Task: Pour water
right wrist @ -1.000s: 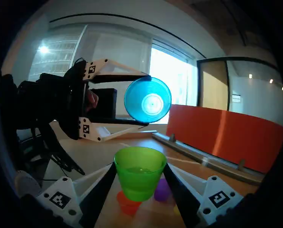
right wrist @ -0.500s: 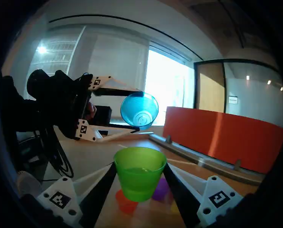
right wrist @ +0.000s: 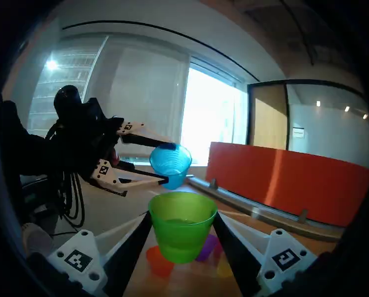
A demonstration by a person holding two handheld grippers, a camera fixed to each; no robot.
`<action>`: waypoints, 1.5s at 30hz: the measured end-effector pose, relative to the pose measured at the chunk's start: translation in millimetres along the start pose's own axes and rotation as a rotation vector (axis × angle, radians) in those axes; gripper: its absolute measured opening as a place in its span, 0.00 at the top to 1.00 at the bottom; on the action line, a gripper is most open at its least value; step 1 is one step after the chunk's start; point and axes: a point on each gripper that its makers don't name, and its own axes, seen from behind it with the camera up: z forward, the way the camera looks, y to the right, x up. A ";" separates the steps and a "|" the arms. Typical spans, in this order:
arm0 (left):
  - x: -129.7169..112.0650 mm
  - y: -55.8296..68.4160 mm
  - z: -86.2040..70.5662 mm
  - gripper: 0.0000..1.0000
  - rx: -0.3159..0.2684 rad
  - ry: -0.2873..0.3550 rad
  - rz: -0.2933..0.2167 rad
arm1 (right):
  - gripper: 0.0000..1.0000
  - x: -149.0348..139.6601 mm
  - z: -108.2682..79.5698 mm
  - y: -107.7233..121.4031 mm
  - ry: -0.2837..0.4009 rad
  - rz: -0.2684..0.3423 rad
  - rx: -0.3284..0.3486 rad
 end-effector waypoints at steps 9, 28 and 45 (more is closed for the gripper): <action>-14.2 -0.1 0.7 0.12 -0.028 -0.012 -0.270 | 0.09 0.6 -4.4 6.3 0.008 0.004 -0.017; -18.0 -8.3 -3.5 0.12 -0.061 0.015 -0.627 | 0.09 -0.1 -4.6 8.3 0.006 0.007 -0.024; -76.5 14.9 -3.9 0.13 -0.085 -0.169 -0.669 | 0.10 -26.6 -6.5 9.4 -0.083 0.008 -0.002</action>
